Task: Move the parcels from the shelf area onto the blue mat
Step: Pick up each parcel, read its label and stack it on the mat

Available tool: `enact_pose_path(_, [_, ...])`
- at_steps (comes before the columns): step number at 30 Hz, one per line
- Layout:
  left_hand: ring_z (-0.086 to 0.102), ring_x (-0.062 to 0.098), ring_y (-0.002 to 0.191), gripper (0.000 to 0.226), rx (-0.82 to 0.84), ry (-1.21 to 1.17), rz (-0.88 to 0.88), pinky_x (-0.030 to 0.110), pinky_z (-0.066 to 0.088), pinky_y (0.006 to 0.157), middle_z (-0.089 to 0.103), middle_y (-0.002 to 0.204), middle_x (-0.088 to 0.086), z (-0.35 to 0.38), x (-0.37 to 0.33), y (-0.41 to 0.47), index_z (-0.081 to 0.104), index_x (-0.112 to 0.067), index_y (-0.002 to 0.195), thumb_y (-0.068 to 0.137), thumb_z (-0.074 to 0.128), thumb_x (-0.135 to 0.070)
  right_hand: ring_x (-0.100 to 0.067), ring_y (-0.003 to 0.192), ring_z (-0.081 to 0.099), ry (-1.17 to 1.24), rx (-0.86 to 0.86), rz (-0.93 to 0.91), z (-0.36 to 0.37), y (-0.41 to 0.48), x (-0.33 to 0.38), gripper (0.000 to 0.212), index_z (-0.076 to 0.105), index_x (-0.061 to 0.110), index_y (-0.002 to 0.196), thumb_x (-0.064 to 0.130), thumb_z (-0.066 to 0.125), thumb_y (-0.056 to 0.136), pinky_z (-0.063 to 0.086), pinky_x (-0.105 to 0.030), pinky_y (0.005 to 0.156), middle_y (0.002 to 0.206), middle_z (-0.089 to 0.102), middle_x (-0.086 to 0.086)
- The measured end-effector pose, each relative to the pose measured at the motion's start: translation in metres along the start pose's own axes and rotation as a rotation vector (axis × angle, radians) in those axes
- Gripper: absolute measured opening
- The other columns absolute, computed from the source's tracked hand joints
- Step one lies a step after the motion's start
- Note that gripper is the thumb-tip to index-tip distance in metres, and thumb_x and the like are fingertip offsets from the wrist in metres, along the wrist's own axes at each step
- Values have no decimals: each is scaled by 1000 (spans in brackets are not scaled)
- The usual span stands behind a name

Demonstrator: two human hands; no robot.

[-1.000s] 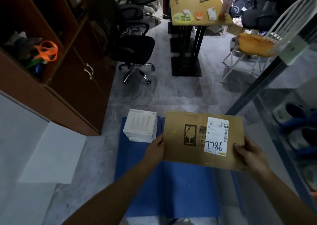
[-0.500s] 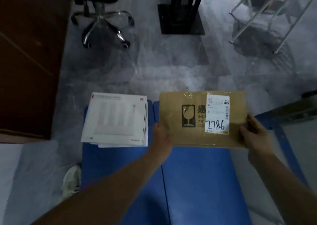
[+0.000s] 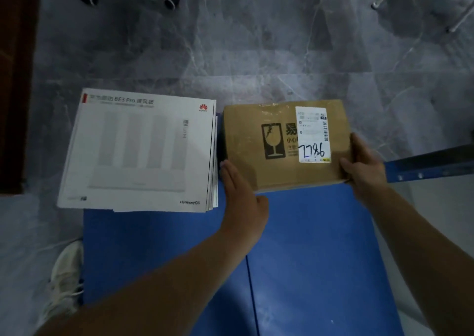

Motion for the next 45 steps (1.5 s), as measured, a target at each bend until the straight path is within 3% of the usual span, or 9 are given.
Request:
enact_pose_path(3, [-21, 10, 145, 90, -18, 82, -27, 13, -8, 112, -32, 158, 2, -8, -6, -9, -23, -9, 150, 98, 50, -9, -21, 125, 49, -104, 107, 13, -3, -11, 9, 76, 39, 19, 147, -17, 56, 83, 50, -28, 76, 146, 47, -2])
enact_pose_path(6, [8, 23, 151, 78, -31, 152, 26, 29, 22, 119, -12, 164, 7, -27, -28, -30, -9, -9, 155, 100, 46, -6, -12, 114, 51, -295, 103, 2, -14, -27, 34, 69, 43, 14, 145, -6, 66, 83, 47, -6, 72, 147, 45, -5])
enact_pose_path(8, [53, 27, 121, 71, 14, 198, 77, 33, 49, 95, 18, 160, 16, -38, -56, -52, 4, -12, 156, 99, 45, -4, -12, 105, 53, -327, 80, -17, -23, -44, 60, 61, 45, 14, 143, 2, 65, 87, 47, -11, 68, 146, 46, -6])
enact_pose_path(11, [48, 35, 125, 61, 98, 292, 137, 44, 42, 104, 35, 152, 16, -51, -111, -87, 18, -14, 154, 99, 43, -6, -15, 104, 58, -413, 186, -80, -16, -96, 112, 50, 51, 10, 139, 5, 63, 90, 48, -27, 85, 140, 52, -14])
enact_pose_path(18, [43, 28, 134, 52, 36, 256, 271, 45, 40, 109, 39, 152, 10, -152, -330, -200, 32, -13, 148, 99, 48, -14, -22, 117, 57, -461, 317, -292, -38, -271, 297, 39, 57, 24, 131, 17, 62, 92, 48, -30, 90, 138, 54, -2])
enact_pose_path(24, [55, 41, 112, 48, -103, 451, 452, 49, 47, 92, 51, 125, 26, -246, -461, -338, 40, 2, 133, 92, 59, -12, -23, 129, 48, -566, 331, -610, -100, -425, 484, 50, 49, 19, 139, 22, 62, 91, 36, -37, 111, 143, 49, -4])
enact_pose_path(29, [48, 31, 126, 60, -137, 624, 655, 28, 37, 101, 43, 141, 18, -300, -537, -406, 39, -1, 142, 92, 62, -23, -25, 132, 43, -652, 194, -748, -146, -517, 572, 54, 46, 15, 141, 26, 63, 91, 36, -36, 110, 145, 45, -6])
enact_pose_path(33, [40, 25, 135, 69, -29, 755, 783, 28, 32, 109, 32, 153, 12, -317, -560, -446, 29, -7, 150, 93, 60, -32, -23, 130, 47, -606, 13, -783, -174, -582, 595, 48, 50, 20, 137, 26, 62, 91, 39, -39, 108, 144, 48, -1])
enact_pose_path(45, [32, 28, 138, 72, 267, 1018, 1214, 38, 33, 111, 30, 151, 12, -268, -582, -604, 29, -8, 149, 92, 59, -39, -27, 124, 50, -739, -414, -393, -273, -778, 495, 47, 49, 18, 137, 24, 59, 91, 41, -43, 104, 140, 50, -7])
Point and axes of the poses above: each hand's wrist, its own y-axis towards the middle knuckle, its own z-axis out of the palm, x = y × z, the point moved 7 cm from there along y, towards the middle knuckle
